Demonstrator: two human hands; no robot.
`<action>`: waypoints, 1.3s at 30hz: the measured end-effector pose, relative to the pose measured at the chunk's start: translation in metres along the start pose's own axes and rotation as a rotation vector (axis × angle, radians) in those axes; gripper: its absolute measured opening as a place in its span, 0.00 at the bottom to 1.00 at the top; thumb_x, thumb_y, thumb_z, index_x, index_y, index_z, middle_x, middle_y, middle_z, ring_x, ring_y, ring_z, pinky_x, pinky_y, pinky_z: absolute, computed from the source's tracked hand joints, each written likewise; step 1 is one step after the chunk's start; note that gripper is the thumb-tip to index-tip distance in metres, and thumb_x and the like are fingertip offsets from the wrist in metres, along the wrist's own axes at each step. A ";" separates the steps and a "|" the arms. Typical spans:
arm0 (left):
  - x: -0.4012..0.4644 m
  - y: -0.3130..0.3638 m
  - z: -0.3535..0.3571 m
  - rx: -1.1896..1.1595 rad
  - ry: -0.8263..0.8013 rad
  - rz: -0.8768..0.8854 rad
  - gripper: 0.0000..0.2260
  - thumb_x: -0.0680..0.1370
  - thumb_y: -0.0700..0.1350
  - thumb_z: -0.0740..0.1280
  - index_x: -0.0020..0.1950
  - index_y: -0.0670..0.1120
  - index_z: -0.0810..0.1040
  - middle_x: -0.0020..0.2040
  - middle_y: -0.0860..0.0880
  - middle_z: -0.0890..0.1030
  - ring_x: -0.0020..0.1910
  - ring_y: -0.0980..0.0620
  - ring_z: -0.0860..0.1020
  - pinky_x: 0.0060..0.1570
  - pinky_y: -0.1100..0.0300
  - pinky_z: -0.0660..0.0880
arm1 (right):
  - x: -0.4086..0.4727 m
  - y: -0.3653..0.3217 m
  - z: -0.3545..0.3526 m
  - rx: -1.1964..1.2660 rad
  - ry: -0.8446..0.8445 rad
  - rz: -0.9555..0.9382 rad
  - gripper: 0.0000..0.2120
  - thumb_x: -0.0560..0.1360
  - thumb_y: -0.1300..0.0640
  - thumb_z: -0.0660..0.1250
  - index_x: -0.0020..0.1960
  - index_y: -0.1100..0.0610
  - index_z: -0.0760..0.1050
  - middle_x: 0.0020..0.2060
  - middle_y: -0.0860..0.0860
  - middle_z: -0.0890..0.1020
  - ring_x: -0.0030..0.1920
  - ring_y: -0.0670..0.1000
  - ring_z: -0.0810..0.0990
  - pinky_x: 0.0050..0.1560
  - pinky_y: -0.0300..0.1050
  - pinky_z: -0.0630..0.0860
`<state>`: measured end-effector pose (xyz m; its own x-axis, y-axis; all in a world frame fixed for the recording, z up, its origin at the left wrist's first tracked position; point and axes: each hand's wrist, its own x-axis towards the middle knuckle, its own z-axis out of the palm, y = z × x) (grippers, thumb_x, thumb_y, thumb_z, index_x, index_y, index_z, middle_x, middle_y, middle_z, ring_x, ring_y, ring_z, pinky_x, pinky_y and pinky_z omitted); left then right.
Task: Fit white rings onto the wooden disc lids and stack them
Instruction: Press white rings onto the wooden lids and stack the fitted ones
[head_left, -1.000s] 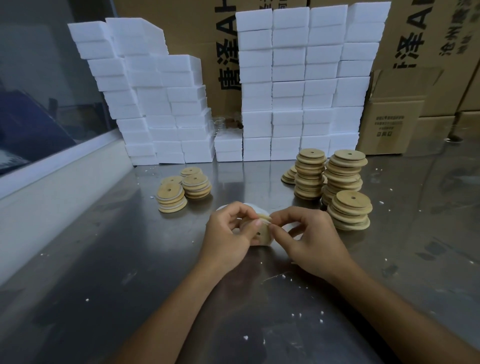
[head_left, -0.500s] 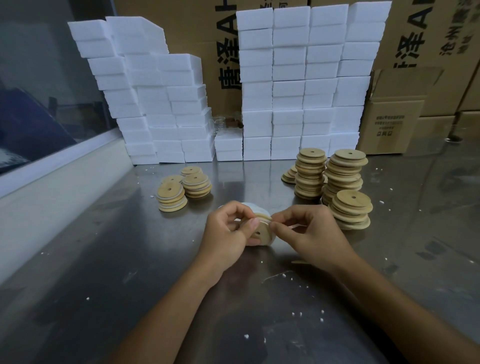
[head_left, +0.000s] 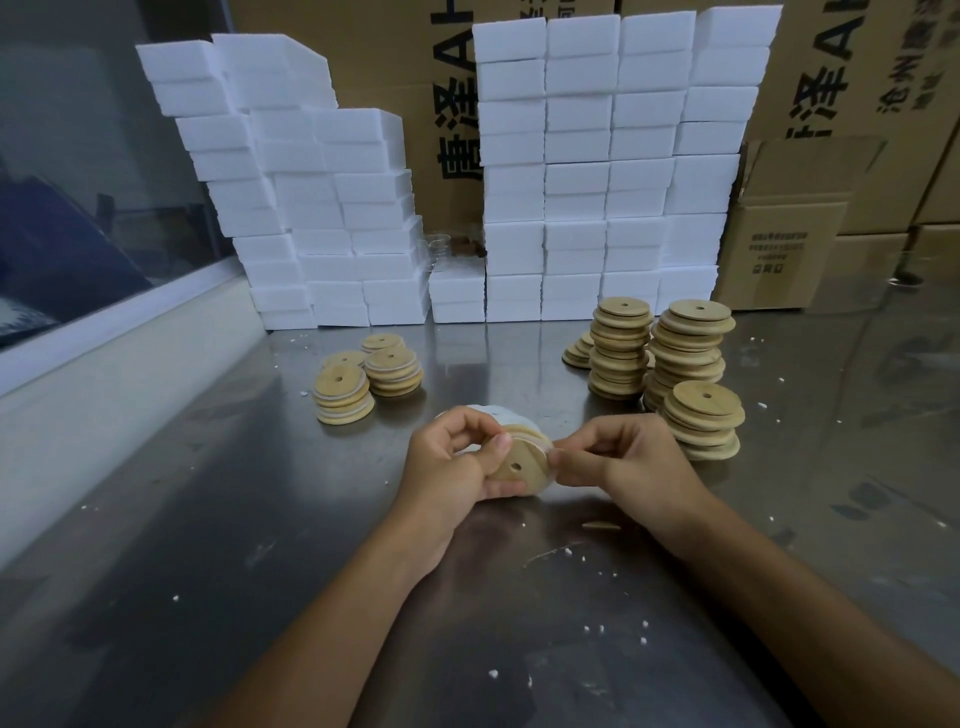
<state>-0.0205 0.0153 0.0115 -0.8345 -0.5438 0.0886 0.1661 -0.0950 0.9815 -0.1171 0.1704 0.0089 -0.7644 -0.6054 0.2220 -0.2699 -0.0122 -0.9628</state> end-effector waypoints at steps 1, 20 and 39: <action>0.000 0.000 0.000 -0.013 0.007 -0.009 0.10 0.76 0.32 0.68 0.38 0.44 0.77 0.46 0.41 0.81 0.43 0.47 0.83 0.36 0.53 0.81 | -0.001 0.000 0.001 -0.012 -0.002 -0.006 0.02 0.72 0.65 0.75 0.41 0.63 0.84 0.37 0.58 0.86 0.39 0.53 0.84 0.47 0.46 0.82; 0.004 -0.007 -0.003 0.425 -0.001 0.373 0.13 0.76 0.35 0.68 0.40 0.53 0.76 0.46 0.48 0.81 0.47 0.49 0.82 0.36 0.52 0.82 | -0.011 -0.010 0.011 -0.497 0.144 -0.449 0.07 0.72 0.63 0.73 0.44 0.52 0.81 0.39 0.41 0.82 0.44 0.43 0.81 0.41 0.36 0.77; 0.000 0.006 0.006 -0.085 0.112 0.011 0.08 0.79 0.31 0.63 0.41 0.40 0.74 0.48 0.39 0.79 0.41 0.47 0.82 0.34 0.56 0.81 | -0.001 0.003 0.015 -0.130 0.111 -0.213 0.05 0.74 0.61 0.74 0.44 0.55 0.78 0.37 0.48 0.84 0.35 0.45 0.82 0.37 0.40 0.78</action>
<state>-0.0224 0.0202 0.0186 -0.7697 -0.6340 0.0749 0.2228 -0.1567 0.9622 -0.1083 0.1595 0.0035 -0.7396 -0.5095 0.4398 -0.4990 -0.0233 -0.8663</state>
